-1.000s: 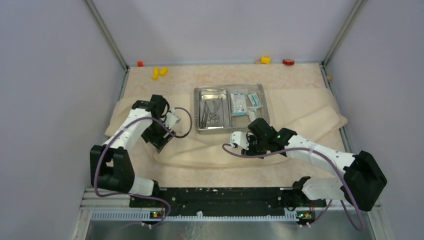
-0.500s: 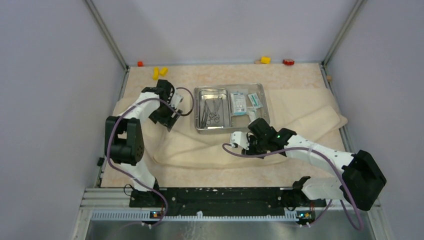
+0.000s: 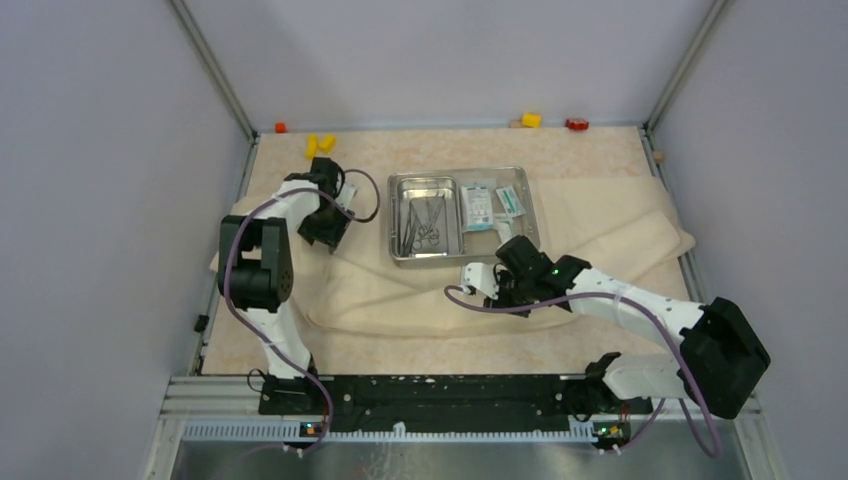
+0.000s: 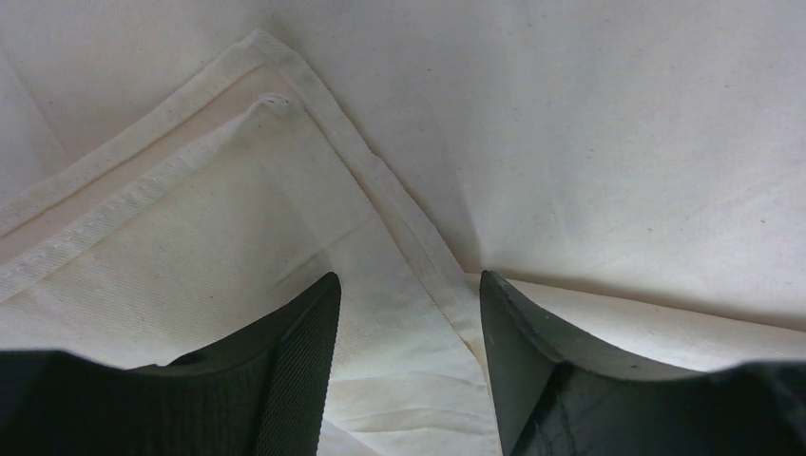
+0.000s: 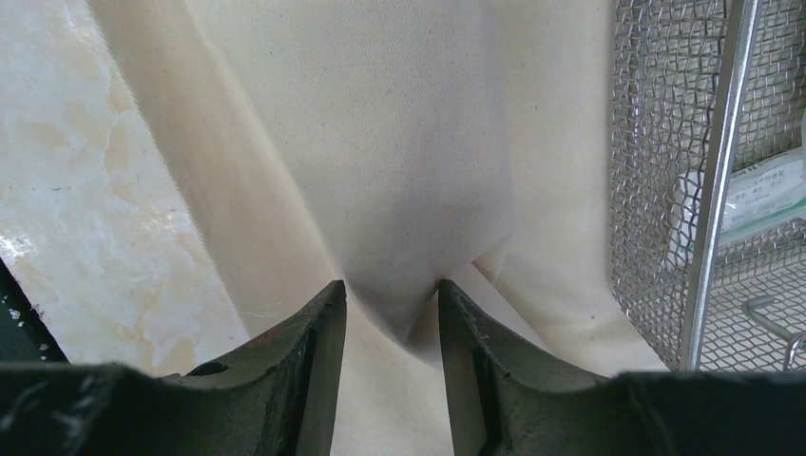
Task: Open and lay out the surgical kit
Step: Open the surgical kit at the center of the board.
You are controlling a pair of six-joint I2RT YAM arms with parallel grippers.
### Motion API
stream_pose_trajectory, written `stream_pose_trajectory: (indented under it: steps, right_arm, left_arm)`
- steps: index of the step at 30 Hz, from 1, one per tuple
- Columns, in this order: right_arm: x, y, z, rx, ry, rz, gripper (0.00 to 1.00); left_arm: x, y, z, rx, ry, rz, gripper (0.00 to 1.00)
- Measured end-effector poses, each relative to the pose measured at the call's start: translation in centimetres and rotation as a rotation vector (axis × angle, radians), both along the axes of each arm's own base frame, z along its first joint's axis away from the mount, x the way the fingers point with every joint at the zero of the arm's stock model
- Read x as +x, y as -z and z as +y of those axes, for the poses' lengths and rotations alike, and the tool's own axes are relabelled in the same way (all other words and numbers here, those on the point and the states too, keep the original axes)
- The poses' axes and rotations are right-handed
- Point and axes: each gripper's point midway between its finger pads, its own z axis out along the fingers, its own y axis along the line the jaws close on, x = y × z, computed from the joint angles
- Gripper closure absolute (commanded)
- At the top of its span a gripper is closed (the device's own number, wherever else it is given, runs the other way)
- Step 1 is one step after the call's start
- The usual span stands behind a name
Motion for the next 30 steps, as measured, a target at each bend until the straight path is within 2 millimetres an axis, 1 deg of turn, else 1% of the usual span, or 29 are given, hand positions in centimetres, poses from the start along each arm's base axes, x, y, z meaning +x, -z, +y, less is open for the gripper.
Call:
stream_pose_trajectory:
  steps: [3, 8, 13, 23, 30]
  right_arm:
    - [0.0, 0.1, 0.0, -0.003, 0.000, 0.003, 0.60]
    - [0.0, 0.2, 0.0, -0.005, 0.000, 0.006, 0.60]
    - [-0.1, 0.3, 0.0, -0.008, 0.000, 0.009, 0.60]
    - [-0.2, 0.3, -0.2, -0.013, 0.000, 0.014, 0.61]
    - [-0.4, 0.4, -0.4, -0.024, 0.001, 0.022, 0.61]
  left_arm:
    - [0.2, 0.4, 0.4, -0.009, -0.017, 0.001, 0.44]
    - [0.4, 0.7, 0.6, -0.032, -0.029, -0.003, 0.60]
    - [0.3, 1.0, 0.5, -0.069, -0.037, 0.002, 0.71]
    - [0.0, 1.3, 1.1, -0.121, -0.064, 0.010, 1.00]
    - [-0.1, 1.0, 2.2, -0.156, -0.096, 0.003, 1.00]
